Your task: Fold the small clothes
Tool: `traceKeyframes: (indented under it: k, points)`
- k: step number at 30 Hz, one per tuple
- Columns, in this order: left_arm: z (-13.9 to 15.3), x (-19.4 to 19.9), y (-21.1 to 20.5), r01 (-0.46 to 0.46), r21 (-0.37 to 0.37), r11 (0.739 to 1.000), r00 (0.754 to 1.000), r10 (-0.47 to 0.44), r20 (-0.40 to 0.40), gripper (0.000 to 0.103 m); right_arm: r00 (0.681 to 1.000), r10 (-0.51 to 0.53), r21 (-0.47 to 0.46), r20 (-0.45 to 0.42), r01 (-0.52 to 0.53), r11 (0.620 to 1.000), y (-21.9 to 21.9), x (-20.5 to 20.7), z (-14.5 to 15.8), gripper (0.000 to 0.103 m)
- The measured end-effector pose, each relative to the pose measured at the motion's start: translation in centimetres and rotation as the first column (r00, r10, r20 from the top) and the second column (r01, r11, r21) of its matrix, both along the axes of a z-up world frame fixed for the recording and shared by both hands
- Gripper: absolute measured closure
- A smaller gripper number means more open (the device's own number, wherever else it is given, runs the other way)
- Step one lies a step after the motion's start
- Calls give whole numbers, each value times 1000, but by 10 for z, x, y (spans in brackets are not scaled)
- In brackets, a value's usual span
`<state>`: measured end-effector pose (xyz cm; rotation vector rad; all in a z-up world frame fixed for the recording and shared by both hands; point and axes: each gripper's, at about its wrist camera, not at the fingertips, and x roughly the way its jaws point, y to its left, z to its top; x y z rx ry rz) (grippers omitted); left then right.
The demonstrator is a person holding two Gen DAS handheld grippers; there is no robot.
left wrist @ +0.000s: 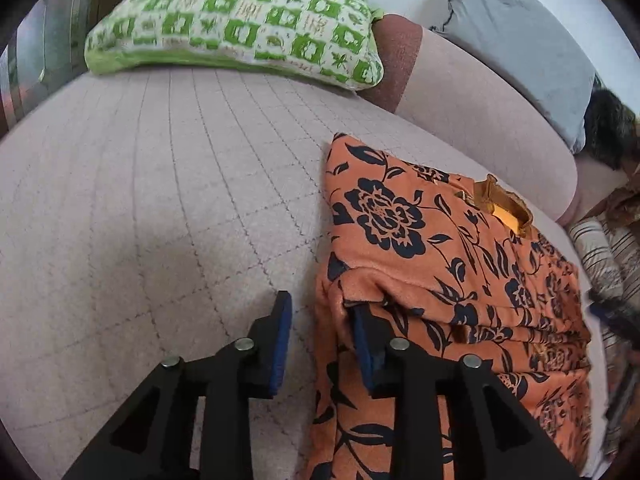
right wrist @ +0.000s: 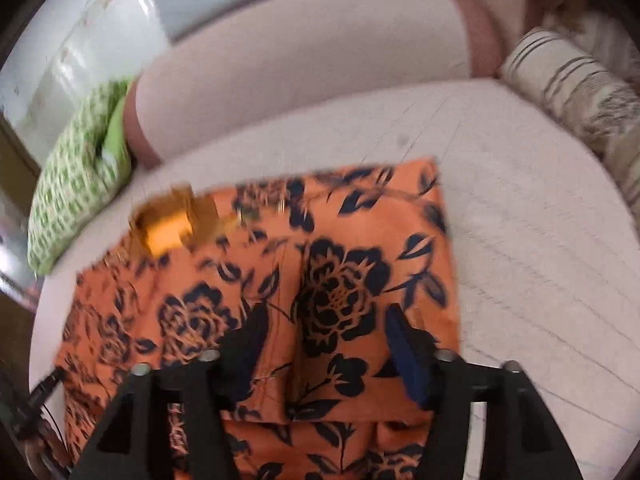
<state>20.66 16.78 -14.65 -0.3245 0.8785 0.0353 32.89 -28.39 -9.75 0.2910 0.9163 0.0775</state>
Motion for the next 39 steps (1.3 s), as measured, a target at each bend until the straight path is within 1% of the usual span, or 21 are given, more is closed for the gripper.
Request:
traceKeyframes:
  k: [3, 4, 6, 8, 9, 10, 11, 13, 15, 17, 20, 23, 24, 25, 26, 27, 28, 30, 31, 33, 39]
  points:
    - [19, -11, -5, 5, 50, 999, 998, -8, 64, 67, 990, 116, 89, 82, -124, 988, 13, -16, 32, 34]
    - [26, -14, -6, -3, 62, 998, 995, -2, 95, 63, 982, 161, 144, 98, -174, 974, 18, -18, 38, 31]
    - [43, -21, -10, -18, 81, 997, 985, 4, 171, 55, 969, 228, 290, 94, -245, 925, 24, -8, 35, 26]
    - [53, -19, -16, 15, 71, 997, 979, -30, 204, 51, 963, 263, 383, 65, -268, 884, 29, -1, 18, 24]
    - [54, -17, -19, 32, 65, 997, 977, -45, 207, 50, 959, 283, 427, 16, -262, 866, 30, 8, -1, 22]
    - [54, -14, -23, 44, 66, 997, 979, -56, 197, 46, 965, 260, 424, -39, -220, 879, 23, 11, -19, 22]
    - [48, -8, -26, 54, 72, 996, 984, -65, 164, 42, 972, 187, 384, -141, -120, 916, 16, 15, -43, 22]
    - [31, 6, -31, 72, 96, 993, 994, -79, 73, 39, 984, 136, 458, -116, -68, 886, 2, 11, -50, 27]
    - [-4, 25, -30, 66, 146, 987, 994, -53, -94, 39, 987, 119, 405, -105, -66, 912, 6, 6, -34, 26]
    - [-6, 20, -30, 59, 152, 987, 997, -51, -56, 37, 987, 152, 339, -55, -125, 933, 17, 4, -9, 26]
    - [-3, 19, -32, 76, 167, 983, 996, -68, -50, 37, 979, 203, 376, 23, -196, 906, 22, 12, 13, 23]
    - [-5, 20, -29, 75, 142, 987, 996, -69, -49, 37, 978, 205, 430, 26, -196, 881, 25, 46, 2, 22]
    - [-5, 19, -30, 76, 144, 987, 996, -70, -48, 37, 981, 194, 403, -1, -177, 898, 23, 58, -13, 20]
    - [-5, 19, -29, 78, 146, 986, 996, -72, -48, 36, 985, 149, 367, -86, -108, 924, 15, 69, -38, 20]
    - [-4, 19, -29, 80, 146, 986, 996, -74, -45, 36, 986, 127, 423, -112, -69, 903, 4, 77, -53, 23]
    - [-4, 19, -29, 81, 144, 986, 996, -75, -45, 36, 995, 77, 484, -71, -33, 874, -6, 74, -52, 24]
    - [-5, 18, -29, 80, 142, 987, 996, -75, -44, 35, 998, 44, 483, -51, -14, 876, -7, 71, -43, 24]
    - [-5, 18, -30, 82, 145, 986, 996, -76, -45, 34, 1000, -4, 341, -4, 5, 940, -2, 57, -18, 21]
    - [-5, 17, -32, 84, 150, 985, 996, -78, -45, 33, 1000, -10, 313, 18, 4, 950, -4, 44, -7, 21]
    - [-5, 17, -32, 86, 148, 985, 996, -81, -40, 32, 999, 4, 334, 47, -19, 942, -9, 18, 5, 21]
    - [6, 3, -24, 61, 109, 992, 998, -59, -18, 32, 1000, 10, 227, 4, -10, 974, -27, -100, 17, 21]
